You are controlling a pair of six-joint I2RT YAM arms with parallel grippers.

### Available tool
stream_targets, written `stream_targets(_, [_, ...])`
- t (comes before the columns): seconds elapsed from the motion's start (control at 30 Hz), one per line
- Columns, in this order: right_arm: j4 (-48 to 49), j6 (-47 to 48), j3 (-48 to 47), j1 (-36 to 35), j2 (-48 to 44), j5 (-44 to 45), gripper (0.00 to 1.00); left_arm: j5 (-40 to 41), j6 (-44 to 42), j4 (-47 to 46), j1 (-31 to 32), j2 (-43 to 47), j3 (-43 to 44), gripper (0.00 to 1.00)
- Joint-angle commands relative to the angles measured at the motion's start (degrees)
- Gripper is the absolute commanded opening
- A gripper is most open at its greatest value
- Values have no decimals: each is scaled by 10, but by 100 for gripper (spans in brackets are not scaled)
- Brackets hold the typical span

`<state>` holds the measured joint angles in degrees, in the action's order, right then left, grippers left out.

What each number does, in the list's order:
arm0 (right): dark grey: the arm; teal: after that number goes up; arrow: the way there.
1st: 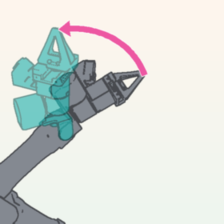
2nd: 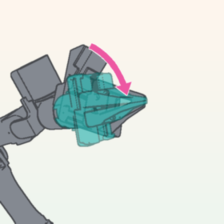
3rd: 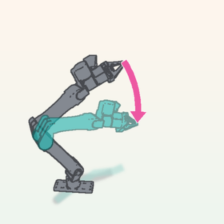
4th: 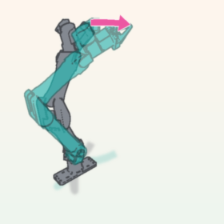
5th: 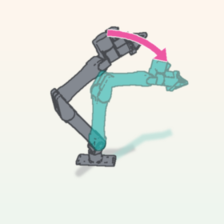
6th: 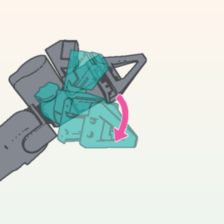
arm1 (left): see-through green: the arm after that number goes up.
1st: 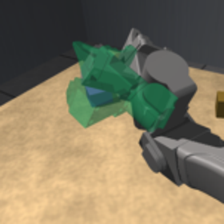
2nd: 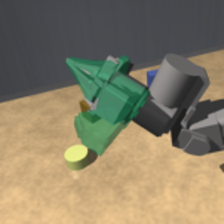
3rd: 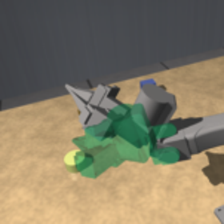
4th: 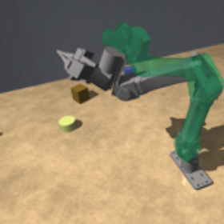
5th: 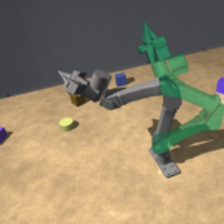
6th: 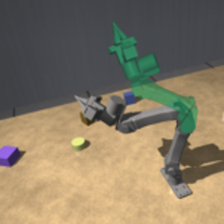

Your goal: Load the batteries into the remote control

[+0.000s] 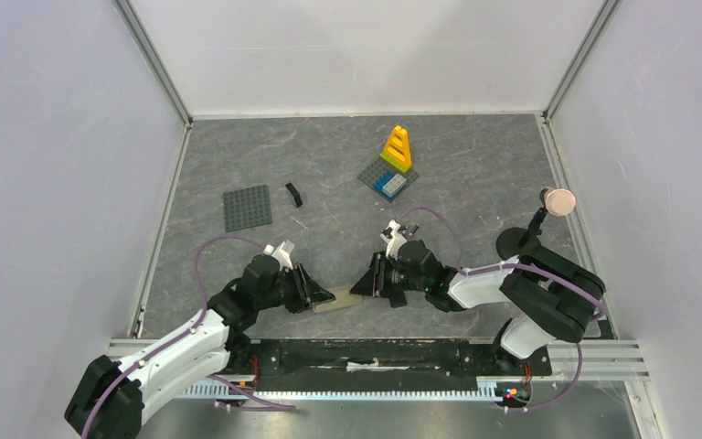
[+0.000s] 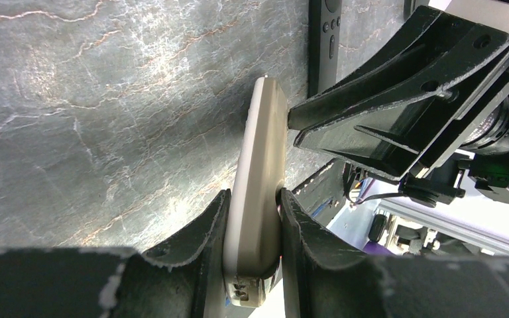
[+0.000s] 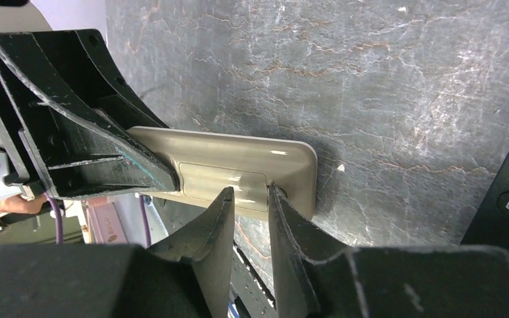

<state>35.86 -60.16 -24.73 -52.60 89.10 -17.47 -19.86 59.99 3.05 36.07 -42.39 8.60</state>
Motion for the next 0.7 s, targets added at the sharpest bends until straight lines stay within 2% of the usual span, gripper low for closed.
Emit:
stream_targets(0.0, [157, -79, -5, -31, 18, -139, 26, 47, -25, 55, 5, -19, -28, 2])
stream_targets(0.13, [229, -116, 1, -31, 23, -155, 25, 56, -23, 57, 5, -20, -27, 2])
stream_targets(0.23, [244, -122, -2, -31, 13, -155, 25, 65, -25, 70, 5, -19, -22, 2])
stream_targets(0.43, [221, -93, -24, -31, -21, -147, 25, 121, -31, 146, 5, -19, -3, 2])
stream_targets(0.67, [169, -59, -36, -30, -52, -122, 25, 126, -27, 146, 5, -57, 3, 2])
